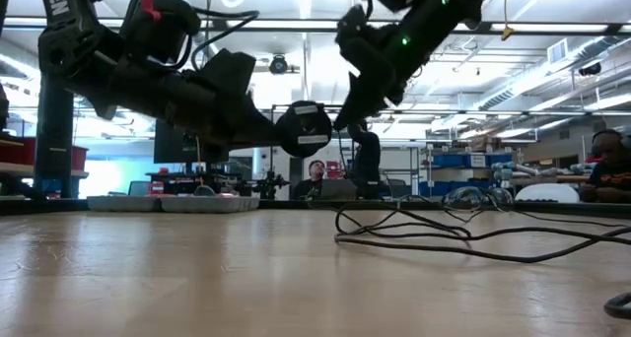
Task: Coil cords
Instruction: Coil the black wire on the black spool
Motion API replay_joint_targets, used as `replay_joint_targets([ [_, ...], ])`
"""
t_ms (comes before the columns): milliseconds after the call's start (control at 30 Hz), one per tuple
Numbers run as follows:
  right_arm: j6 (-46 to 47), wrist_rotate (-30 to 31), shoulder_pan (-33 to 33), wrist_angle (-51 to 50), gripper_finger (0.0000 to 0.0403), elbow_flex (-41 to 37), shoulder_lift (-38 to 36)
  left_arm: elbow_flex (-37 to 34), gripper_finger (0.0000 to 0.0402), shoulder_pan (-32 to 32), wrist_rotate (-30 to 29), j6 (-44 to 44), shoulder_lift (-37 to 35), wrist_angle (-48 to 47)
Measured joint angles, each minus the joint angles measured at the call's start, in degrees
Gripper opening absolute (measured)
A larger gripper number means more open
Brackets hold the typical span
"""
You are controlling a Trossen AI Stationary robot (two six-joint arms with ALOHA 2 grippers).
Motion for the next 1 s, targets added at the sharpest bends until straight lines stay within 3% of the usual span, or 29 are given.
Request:
replay_joint_targets([
  [200,4.9,-1.8,0.5,7.9,0.0008,-7.4,-0.1,0.0,0.0000,0.0,0.5,-0.3,0.0,0.6],
  [500,10.8,-4.7,3.4,34.7,0.0039,-22.7,0.1,0.0,0.0000,0.0,0.5,-1.1,0.0,1.1],
  [733,12.2,-5.6,4.0,37.6,0.0050,-25.4,-1.8,-0.4,0.0000,0.0,1.7,-1.1,0.0,0.6],
  [1000,2.3,-6.9,2.6,37.9,0.0051,-23.5,-7.1,-1.2,0.0000,0.0,7.2,-1.2,0.0,-0.4],
])
